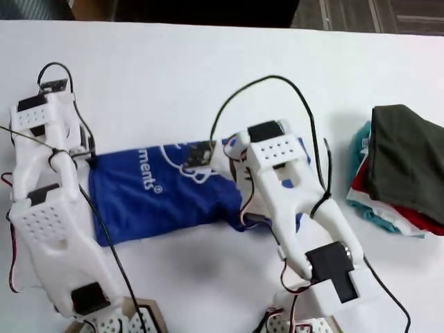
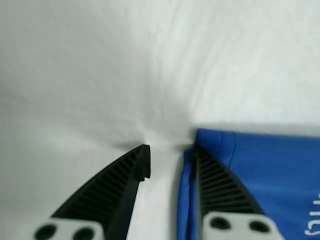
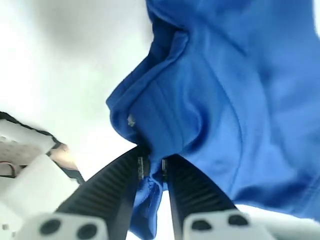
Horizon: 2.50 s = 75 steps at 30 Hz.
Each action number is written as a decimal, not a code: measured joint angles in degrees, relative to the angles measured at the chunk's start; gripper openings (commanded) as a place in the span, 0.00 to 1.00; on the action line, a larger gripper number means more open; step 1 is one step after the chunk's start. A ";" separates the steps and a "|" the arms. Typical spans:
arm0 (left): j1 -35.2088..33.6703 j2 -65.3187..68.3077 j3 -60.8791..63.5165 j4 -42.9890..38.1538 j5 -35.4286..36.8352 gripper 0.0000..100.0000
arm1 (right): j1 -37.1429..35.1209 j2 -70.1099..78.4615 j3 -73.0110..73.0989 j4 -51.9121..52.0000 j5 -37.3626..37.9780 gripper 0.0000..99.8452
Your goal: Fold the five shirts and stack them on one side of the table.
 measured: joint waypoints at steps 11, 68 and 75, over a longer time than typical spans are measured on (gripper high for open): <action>0.00 0.00 0.00 -0.09 0.00 0.16 | 0.00 20.84 -23.65 2.11 1.14 0.02; 0.00 0.00 0.00 -0.18 0.00 0.16 | 8.18 12.84 -15.91 -2.02 -17.32 0.25; 0.00 0.00 0.00 -0.18 0.00 0.16 | 8.09 20.48 -18.81 -5.45 -28.57 0.25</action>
